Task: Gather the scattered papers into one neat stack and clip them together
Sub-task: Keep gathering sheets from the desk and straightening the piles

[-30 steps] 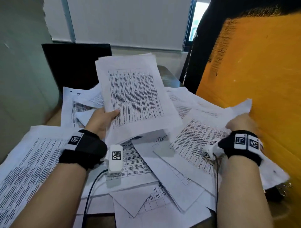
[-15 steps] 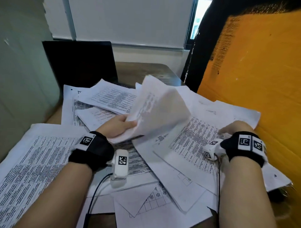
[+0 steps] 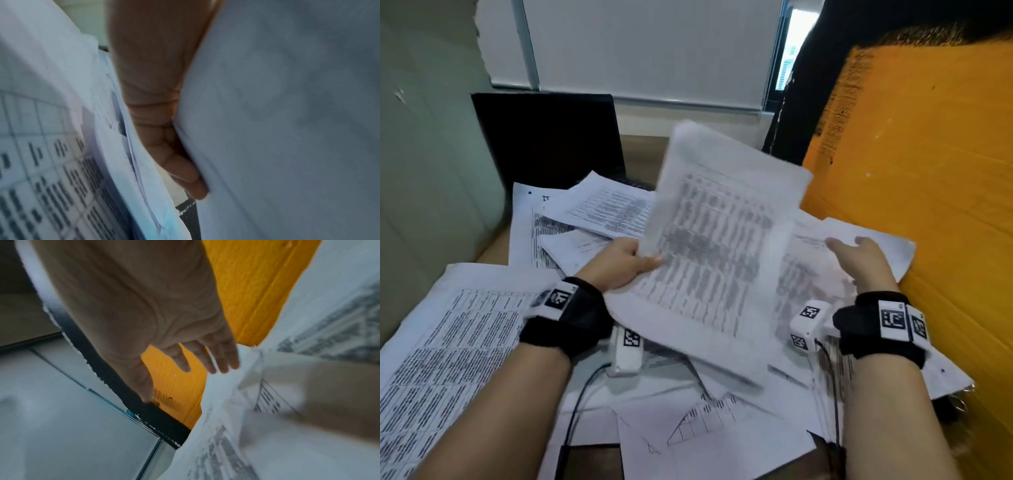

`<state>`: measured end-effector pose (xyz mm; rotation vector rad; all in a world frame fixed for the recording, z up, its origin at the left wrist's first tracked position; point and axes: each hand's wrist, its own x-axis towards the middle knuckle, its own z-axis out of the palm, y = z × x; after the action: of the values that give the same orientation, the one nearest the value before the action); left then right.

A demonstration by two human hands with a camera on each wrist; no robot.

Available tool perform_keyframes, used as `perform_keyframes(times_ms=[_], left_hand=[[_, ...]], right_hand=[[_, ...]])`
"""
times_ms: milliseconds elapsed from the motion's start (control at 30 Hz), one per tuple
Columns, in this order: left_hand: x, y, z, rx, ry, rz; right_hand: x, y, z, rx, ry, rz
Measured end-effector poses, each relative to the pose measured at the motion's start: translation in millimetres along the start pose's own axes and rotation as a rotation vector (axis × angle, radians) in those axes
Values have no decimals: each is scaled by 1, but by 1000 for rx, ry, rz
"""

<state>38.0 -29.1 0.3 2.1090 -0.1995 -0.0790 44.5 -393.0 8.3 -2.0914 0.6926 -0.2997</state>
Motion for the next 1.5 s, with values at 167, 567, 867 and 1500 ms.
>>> perform_keyframes(times_ms=[167, 567, 867, 1500], left_hand=[[-3, -7, -2, -320, 229, -168], [-3, -11, -1, -462, 62, -351], [-3, -11, -8, -595, 71, -207], [-28, 42, -10, -367, 579, 261]], right_hand=[[-24, 7, 19, -255, -217, 88], [-36, -23, 75, 113, -513, 33], [-39, -15, 69, 397, -801, -63], [-96, -68, 67, 492, -542, -615]])
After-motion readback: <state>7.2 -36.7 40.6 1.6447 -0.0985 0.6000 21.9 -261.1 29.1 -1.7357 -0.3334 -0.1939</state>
